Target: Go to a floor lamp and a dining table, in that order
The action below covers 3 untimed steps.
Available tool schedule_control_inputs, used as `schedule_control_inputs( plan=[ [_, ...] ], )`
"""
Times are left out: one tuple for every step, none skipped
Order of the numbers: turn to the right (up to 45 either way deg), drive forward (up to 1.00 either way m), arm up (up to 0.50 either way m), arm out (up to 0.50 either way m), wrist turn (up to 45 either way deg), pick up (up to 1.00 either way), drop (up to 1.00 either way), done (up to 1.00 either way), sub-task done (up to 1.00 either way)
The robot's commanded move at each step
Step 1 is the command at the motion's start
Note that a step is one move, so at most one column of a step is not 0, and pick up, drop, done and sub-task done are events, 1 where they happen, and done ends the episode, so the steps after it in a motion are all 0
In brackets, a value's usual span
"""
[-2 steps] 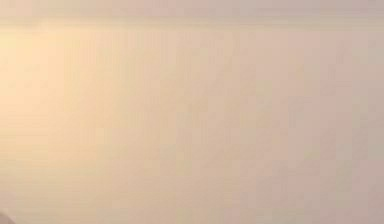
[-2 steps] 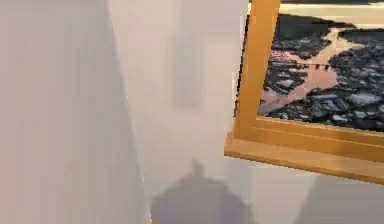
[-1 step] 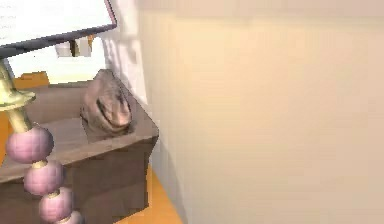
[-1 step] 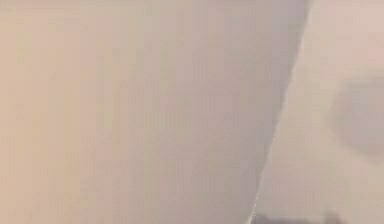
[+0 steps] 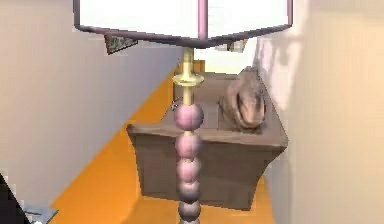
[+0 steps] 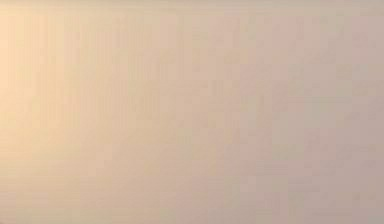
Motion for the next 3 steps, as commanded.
schedule_control_inputs(
  plan=[
    [0.0, 0.0, 0.0, 0.0, 0.0, 0.0, 0.0, 0.0, 1.0],
    [-45.0, 0.0, 0.0, 0.0, 0.0, 0.0, 0.0, 0.0, 0.0],
    [-45.0, 0.0, 0.0, 0.0, 0.0, 0.0, 0.0, 0.0, 0.0]
  ],
)
